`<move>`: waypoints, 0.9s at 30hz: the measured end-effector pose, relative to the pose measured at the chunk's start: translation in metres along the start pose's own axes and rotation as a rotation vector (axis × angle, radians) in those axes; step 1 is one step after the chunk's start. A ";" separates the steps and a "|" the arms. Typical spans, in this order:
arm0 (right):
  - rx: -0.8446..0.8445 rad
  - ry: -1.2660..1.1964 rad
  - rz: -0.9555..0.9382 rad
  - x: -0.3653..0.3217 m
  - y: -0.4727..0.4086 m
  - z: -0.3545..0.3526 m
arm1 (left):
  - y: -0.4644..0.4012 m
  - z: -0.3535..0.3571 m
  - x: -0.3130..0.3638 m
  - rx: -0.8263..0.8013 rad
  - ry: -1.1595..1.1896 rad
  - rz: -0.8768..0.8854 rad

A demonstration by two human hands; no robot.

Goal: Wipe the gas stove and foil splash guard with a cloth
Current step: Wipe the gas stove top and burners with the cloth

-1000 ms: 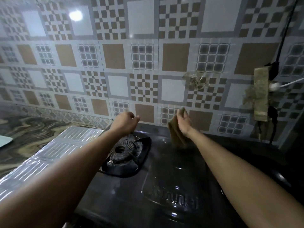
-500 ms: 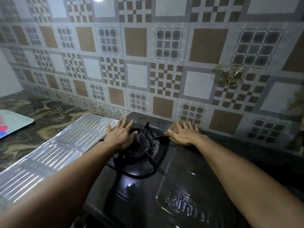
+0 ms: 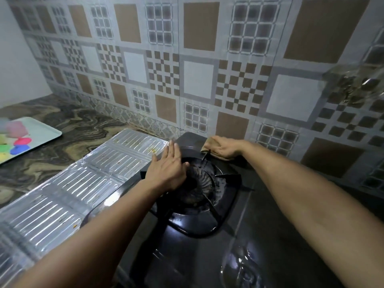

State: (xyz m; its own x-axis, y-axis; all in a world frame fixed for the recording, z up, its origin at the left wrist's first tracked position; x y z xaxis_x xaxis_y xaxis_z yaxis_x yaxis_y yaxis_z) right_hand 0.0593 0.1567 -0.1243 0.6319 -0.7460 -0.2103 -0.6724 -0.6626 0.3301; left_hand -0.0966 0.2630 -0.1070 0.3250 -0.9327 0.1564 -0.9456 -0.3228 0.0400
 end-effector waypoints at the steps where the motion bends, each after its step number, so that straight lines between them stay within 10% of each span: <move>1: -0.008 -0.019 -0.023 -0.007 -0.007 -0.001 | 0.000 0.001 -0.001 -0.013 0.008 0.004; 14: -0.066 0.231 -0.257 -0.109 -0.103 0.008 | -0.005 0.007 -0.008 -0.034 0.011 -0.050; 27: -0.035 0.086 -0.041 0.019 0.019 0.013 | -0.001 0.005 -0.007 -0.032 0.028 -0.104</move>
State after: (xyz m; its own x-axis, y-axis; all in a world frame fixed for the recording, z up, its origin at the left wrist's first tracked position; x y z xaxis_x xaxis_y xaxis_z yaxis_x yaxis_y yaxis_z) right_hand 0.0537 0.1289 -0.1341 0.6904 -0.7087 -0.1450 -0.6321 -0.6885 0.3555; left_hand -0.0983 0.2691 -0.1131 0.4213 -0.8894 0.1776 -0.9069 -0.4117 0.0893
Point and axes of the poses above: each hand's wrist, its own y-axis away from the middle knuckle, its own z-axis out of the palm, x = y × z, the point moved 10 cm from there along -y, towards the middle knuckle, and after that the axes turned 3 degrees about -z, right-handed, at the moved point
